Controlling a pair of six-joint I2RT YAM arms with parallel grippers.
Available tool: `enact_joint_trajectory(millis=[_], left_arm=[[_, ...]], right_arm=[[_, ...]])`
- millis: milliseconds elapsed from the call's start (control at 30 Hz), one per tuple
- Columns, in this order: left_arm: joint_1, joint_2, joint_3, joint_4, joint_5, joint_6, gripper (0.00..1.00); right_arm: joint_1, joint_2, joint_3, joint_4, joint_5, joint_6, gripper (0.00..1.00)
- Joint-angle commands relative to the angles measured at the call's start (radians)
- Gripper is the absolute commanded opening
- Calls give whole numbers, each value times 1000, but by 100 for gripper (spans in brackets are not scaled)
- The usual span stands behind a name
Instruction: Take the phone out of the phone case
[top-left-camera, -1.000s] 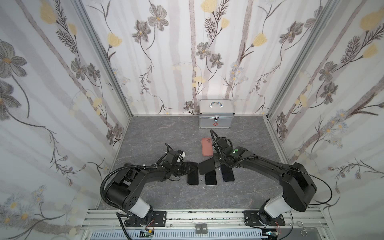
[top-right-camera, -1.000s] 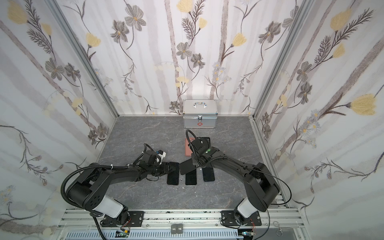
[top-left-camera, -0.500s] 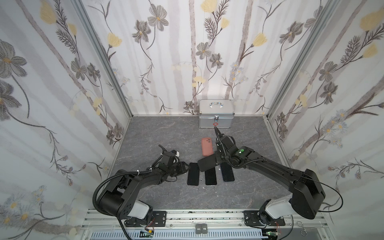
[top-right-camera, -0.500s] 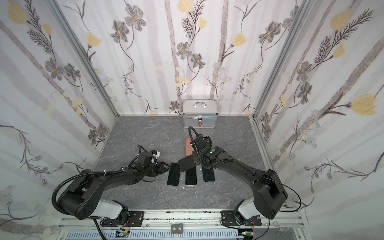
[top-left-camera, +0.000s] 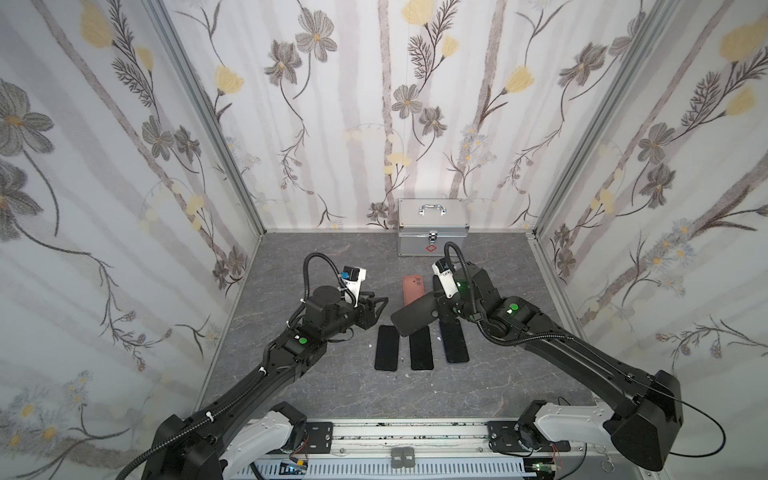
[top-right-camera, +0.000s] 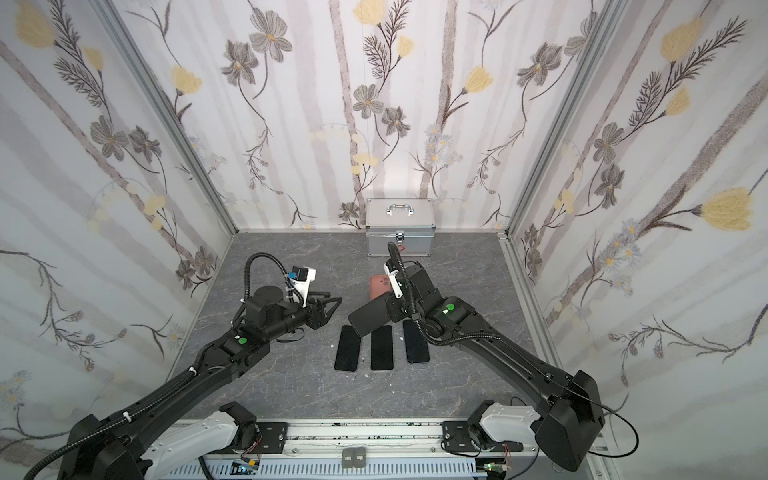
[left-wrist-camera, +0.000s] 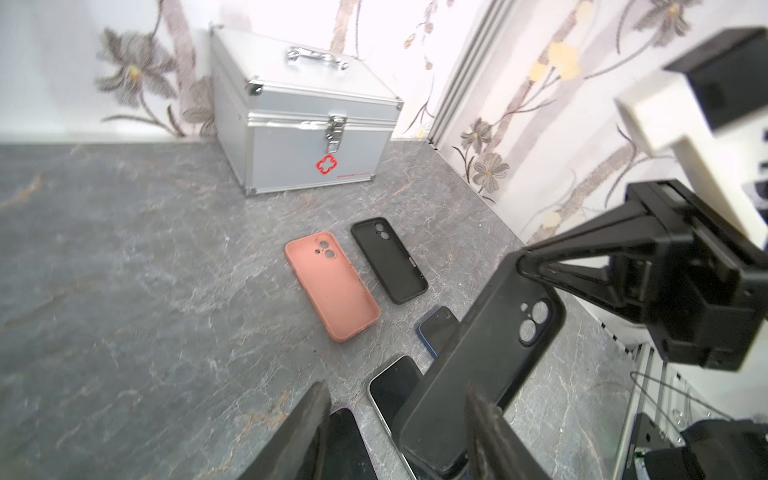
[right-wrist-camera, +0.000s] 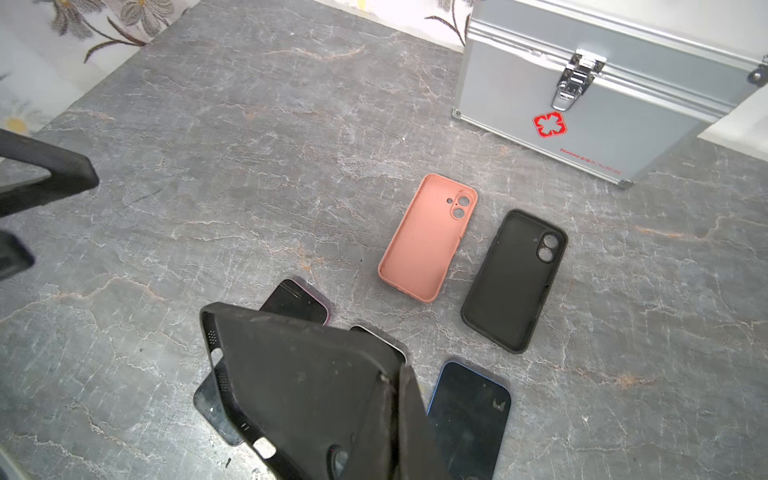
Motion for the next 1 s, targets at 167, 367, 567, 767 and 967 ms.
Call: enact_joint_trajectory(millis=[167, 367, 567, 767, 967], left_arm=[[-114, 67, 97, -128, -113, 280, 56], [-160, 132, 156, -166, -145, 338, 56], [-180, 170, 180, -189, -148, 364, 47], [-186, 179, 185, -196, -135, 373, 32], [-188, 191, 184, -195, -89, 372, 22]], right_arm=[[-9, -12, 27, 11, -136, -40, 0], [-10, -12, 33, -9, -186, -45, 0], [-10, -15, 38, -14, -210, -53, 0], [-11, -9, 44, -13, -233, -55, 0], [-11, -2, 47, -4, -233, -55, 0]])
